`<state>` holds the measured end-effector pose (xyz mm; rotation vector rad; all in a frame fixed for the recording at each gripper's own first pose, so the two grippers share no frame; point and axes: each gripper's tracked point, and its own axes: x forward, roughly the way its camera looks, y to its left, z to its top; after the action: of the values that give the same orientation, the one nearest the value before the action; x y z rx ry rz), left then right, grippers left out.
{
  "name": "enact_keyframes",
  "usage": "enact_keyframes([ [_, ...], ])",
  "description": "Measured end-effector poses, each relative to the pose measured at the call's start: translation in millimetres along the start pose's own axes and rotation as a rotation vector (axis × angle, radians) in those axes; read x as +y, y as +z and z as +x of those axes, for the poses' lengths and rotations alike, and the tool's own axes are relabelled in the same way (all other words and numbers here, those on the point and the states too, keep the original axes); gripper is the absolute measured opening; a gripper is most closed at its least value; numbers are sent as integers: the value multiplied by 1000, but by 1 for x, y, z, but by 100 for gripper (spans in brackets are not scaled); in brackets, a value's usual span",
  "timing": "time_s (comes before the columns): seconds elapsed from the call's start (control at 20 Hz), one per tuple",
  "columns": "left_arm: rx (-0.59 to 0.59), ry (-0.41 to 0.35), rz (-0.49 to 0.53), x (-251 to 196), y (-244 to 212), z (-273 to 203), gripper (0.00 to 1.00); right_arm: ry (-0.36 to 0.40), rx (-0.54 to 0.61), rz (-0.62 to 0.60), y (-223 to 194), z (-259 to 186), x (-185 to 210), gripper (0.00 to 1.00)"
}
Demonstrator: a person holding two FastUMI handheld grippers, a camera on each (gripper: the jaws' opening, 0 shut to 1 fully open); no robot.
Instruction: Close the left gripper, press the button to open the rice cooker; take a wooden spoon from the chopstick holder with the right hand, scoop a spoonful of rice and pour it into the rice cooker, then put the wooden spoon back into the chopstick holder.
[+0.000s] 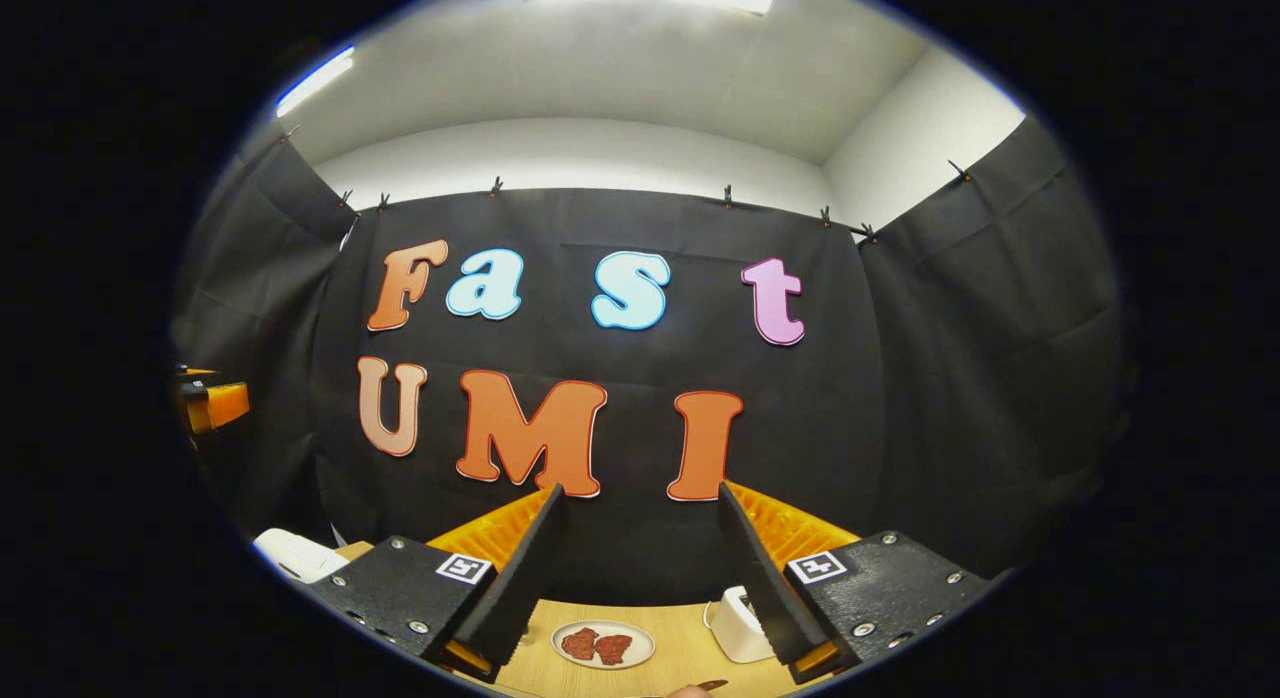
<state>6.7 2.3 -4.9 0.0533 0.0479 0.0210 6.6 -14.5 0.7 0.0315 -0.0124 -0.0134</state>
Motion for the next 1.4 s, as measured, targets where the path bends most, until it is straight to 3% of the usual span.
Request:
enact_keyframes([
  [0.35, -17, 49, 68, 24, 16, 5, 100, 6, -20, -26, 11, -1, 1, 92],
  [0.55, 20, 60, 19, 41, 22, 13, 99, -5, -18, -26, 15, -2, -3, 96],
  [0.65, 49, 78, 64, 51, 20, 18, 96, -19, -18, -36, 15, -3, -10, 96],
  [0.75, 58, 117, 78, 65, 21, 19, 52, -34, -11, -42, 14, -5, -12, 94],
  [0.85, 109, 100, 73, 61, 9, 23, 7, -42, 1, -42, 12, -6, -16, 96],
  [1.0, 226, 77, 45, 58, -17, 29, 10, -56, 11, -49, 10, -8, -20, 96],
  [1.05, 275, 61, 21, 56, -26, 30, 4, -60, 17, -51, 9, -11, -21, 96],
  [1.4, 696, 30, -94, 62, -131, 22, 6, -105, 76, -78, -9, -22, -33, 94],
])
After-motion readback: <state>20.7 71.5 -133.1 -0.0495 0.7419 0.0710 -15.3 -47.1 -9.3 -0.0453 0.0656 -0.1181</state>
